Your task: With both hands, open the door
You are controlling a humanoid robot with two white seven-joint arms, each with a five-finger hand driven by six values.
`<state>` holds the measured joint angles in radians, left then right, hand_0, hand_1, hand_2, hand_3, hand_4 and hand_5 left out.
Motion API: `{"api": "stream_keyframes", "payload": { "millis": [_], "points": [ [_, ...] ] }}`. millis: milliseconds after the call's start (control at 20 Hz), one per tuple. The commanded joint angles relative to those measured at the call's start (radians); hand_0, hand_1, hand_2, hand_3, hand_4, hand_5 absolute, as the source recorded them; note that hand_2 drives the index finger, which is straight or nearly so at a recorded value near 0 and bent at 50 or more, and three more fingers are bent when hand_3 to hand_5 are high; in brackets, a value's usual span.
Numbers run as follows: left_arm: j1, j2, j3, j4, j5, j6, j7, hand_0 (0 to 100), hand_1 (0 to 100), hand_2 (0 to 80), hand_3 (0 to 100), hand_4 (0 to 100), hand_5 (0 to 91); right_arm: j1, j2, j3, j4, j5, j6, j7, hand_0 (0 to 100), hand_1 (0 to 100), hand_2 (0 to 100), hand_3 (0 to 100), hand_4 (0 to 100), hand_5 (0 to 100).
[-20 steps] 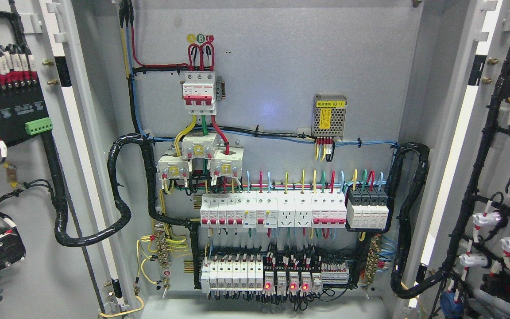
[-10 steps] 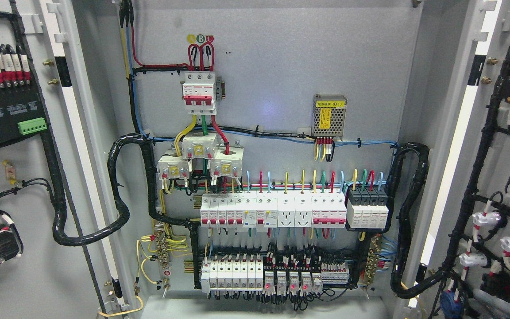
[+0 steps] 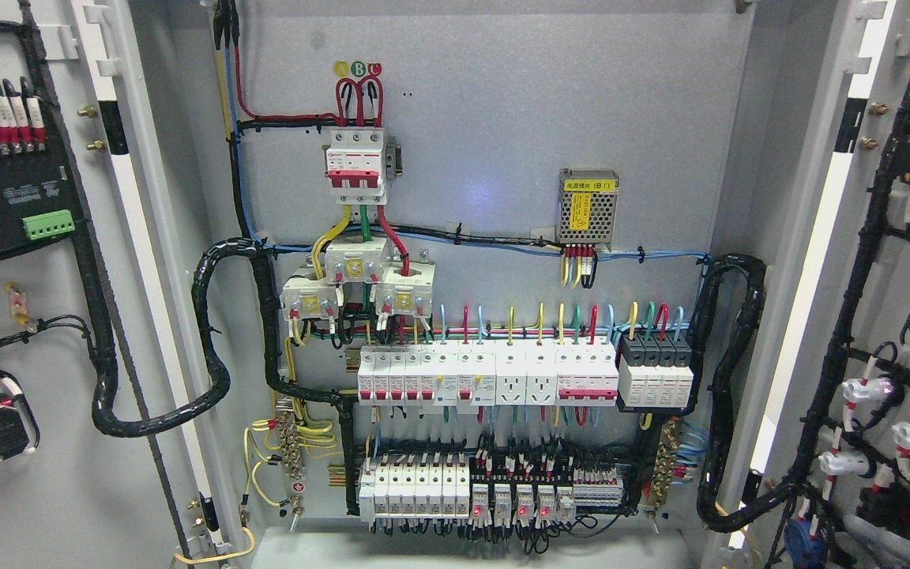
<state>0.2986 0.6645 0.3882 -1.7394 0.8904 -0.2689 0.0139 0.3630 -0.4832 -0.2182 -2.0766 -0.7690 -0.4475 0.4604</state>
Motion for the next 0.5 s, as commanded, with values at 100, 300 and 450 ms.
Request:
{"api": "stream_keyframes", "payload": {
  "millis": [100, 300, 450],
  "points": [
    [-0.007, 0.023, 0.011, 0.112, 0.019, 0.005, 0.0, 0, 0, 0.0, 0, 0, 0.0, -0.001, 0.002, 0.0, 0.0, 0.0, 0.0, 0.0, 0, 0, 0, 0, 0, 0],
    [-0.013, 0.023, 0.011, 0.118, 0.047, 0.036, 0.001, 0, 0, 0.0, 0, 0, 0.0, -0.001, 0.003, 0.002, 0.001, 0.0, 0.0, 0.0, 0, 0, 0, 0, 0, 0],
    [-0.018, 0.023, 0.009, 0.141, 0.047, 0.037, 0.001, 0, 0, 0.0, 0, 0, 0.0, -0.001, 0.003, 0.0, 0.001, 0.0, 0.0, 0.0, 0, 0, 0, 0, 0, 0]
  ]
}}
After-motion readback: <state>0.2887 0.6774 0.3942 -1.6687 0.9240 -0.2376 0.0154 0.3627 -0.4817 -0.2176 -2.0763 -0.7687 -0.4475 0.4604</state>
